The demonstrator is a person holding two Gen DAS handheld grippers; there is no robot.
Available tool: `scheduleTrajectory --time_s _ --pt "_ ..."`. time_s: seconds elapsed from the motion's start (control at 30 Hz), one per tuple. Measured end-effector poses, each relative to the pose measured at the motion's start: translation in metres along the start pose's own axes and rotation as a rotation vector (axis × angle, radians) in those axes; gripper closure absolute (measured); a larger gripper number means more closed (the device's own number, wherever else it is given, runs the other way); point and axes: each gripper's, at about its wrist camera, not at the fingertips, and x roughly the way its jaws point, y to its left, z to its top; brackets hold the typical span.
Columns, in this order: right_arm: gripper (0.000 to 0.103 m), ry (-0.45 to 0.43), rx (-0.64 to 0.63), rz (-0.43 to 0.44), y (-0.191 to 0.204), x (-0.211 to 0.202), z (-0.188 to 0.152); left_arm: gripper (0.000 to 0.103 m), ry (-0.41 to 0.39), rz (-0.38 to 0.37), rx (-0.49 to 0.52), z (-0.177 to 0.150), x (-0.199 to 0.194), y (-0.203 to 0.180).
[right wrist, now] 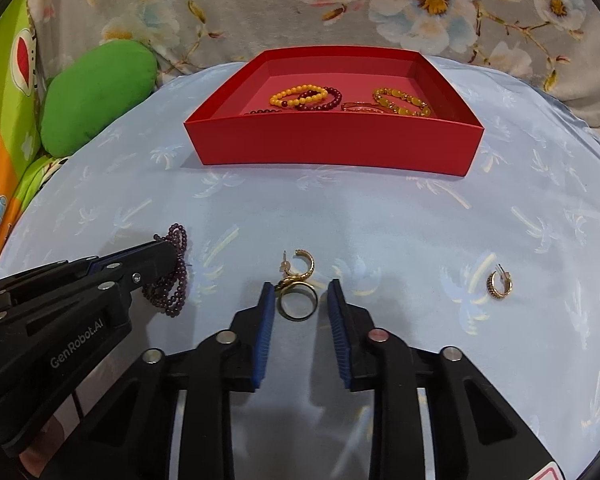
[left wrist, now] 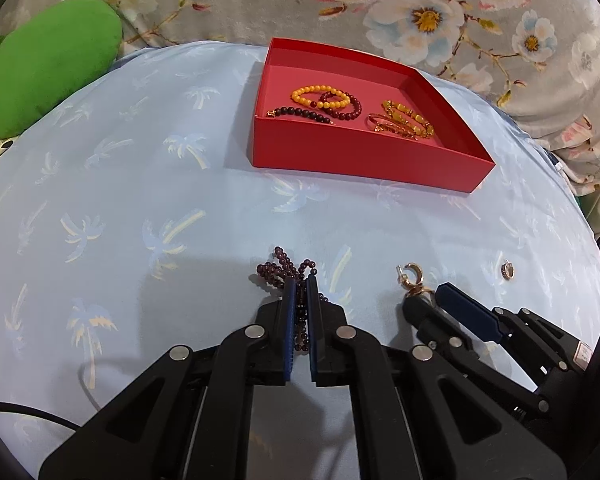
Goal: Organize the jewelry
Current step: 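Grasp the dark red bead pendant with the left tool while the right tool grasps a gold ring, then lift the held pendant and ring and move both tools toward the red box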
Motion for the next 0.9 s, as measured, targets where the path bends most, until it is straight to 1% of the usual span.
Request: scheduleTrajectory --time_s 0.23,0.5,0.7,0.9 --pt "0.082 0.0 0.027 0.011 -0.004 -0.005 -0.003 0.098 0.0 0.005 0.011 -0.003 -0.004 -0.005" --pt "0.082 -0.032 0.053 0.025 -0.012 -0.029 -0.001 0.098 -0.015 -0.006 0.029 -0.003 -0.018 -0.019" --pt "0.082 -0.081 0.056 0.019 -0.021 -0.051 0.012 0.098 -0.049 -0.017 0.057 0.006 -0.032 -0.034" --pt "0.082 -0.127 0.058 0.006 -0.034 -0.062 0.035 0.098 -0.102 -0.014 0.073 0.029 -0.046 -0.041"
